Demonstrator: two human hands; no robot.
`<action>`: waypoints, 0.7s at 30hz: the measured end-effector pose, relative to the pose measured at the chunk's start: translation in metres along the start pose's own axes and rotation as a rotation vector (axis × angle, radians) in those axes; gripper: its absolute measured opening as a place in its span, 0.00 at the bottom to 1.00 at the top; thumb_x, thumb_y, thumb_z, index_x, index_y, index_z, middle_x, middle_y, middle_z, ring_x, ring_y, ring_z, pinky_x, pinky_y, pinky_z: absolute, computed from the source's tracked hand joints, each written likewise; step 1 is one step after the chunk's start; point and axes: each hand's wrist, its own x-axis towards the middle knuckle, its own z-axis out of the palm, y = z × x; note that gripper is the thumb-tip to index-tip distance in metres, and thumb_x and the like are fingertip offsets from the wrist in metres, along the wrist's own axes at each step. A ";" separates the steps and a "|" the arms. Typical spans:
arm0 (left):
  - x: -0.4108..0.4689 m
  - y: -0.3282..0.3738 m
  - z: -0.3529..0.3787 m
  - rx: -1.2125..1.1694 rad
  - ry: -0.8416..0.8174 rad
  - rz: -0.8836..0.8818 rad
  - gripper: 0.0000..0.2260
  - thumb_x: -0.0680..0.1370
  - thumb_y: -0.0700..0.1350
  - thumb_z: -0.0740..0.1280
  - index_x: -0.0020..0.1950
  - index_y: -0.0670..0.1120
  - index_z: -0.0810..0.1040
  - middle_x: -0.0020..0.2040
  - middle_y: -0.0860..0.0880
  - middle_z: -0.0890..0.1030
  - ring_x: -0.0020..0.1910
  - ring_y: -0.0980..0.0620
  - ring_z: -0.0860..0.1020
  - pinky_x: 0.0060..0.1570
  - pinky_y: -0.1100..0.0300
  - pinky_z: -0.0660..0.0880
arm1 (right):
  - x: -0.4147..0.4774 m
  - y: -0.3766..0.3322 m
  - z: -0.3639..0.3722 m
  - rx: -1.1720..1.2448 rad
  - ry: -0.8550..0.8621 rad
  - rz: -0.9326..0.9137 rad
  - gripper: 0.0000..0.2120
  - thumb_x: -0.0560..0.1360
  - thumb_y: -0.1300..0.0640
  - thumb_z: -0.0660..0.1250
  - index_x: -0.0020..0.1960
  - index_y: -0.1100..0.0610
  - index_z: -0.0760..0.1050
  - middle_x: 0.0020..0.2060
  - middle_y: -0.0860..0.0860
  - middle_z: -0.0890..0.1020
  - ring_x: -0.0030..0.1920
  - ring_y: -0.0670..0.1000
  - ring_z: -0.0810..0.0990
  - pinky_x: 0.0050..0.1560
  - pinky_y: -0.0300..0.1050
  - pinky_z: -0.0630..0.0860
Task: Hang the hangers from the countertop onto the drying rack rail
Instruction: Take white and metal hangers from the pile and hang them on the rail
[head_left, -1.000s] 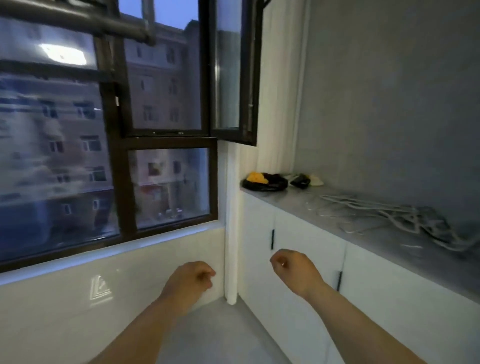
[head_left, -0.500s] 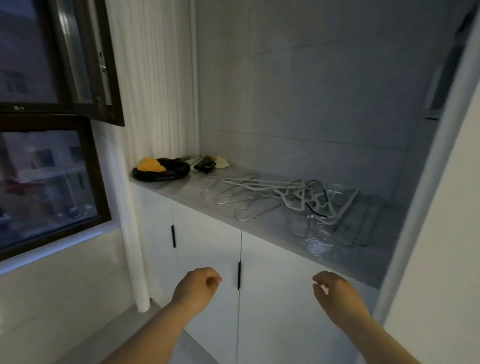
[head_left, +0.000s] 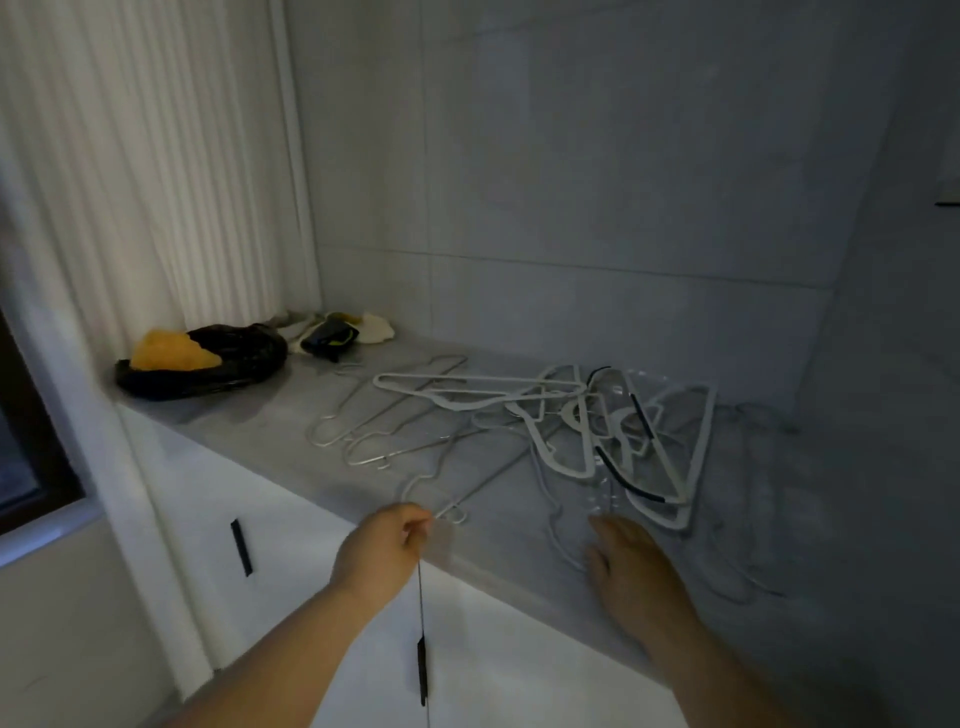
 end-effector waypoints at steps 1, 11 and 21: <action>0.019 0.002 0.000 0.027 0.008 0.016 0.08 0.77 0.40 0.62 0.51 0.46 0.80 0.56 0.43 0.81 0.55 0.45 0.78 0.56 0.58 0.71 | 0.007 0.002 0.004 -0.012 -0.010 -0.009 0.24 0.80 0.49 0.45 0.75 0.54 0.52 0.75 0.49 0.57 0.74 0.47 0.56 0.72 0.37 0.53; 0.168 0.031 0.027 0.340 -0.084 0.032 0.20 0.80 0.47 0.56 0.71 0.43 0.65 0.71 0.42 0.66 0.68 0.43 0.68 0.66 0.54 0.65 | 0.029 0.015 0.029 -0.102 0.085 0.035 0.22 0.66 0.44 0.54 0.41 0.52 0.84 0.42 0.49 0.86 0.40 0.49 0.85 0.35 0.43 0.81; 0.194 0.037 0.034 0.554 -0.099 -0.195 0.15 0.80 0.43 0.54 0.63 0.39 0.71 0.65 0.41 0.73 0.64 0.43 0.73 0.63 0.52 0.68 | 0.025 0.010 0.023 -0.110 -0.036 0.033 0.22 0.65 0.43 0.53 0.39 0.50 0.84 0.42 0.45 0.86 0.41 0.46 0.85 0.36 0.39 0.80</action>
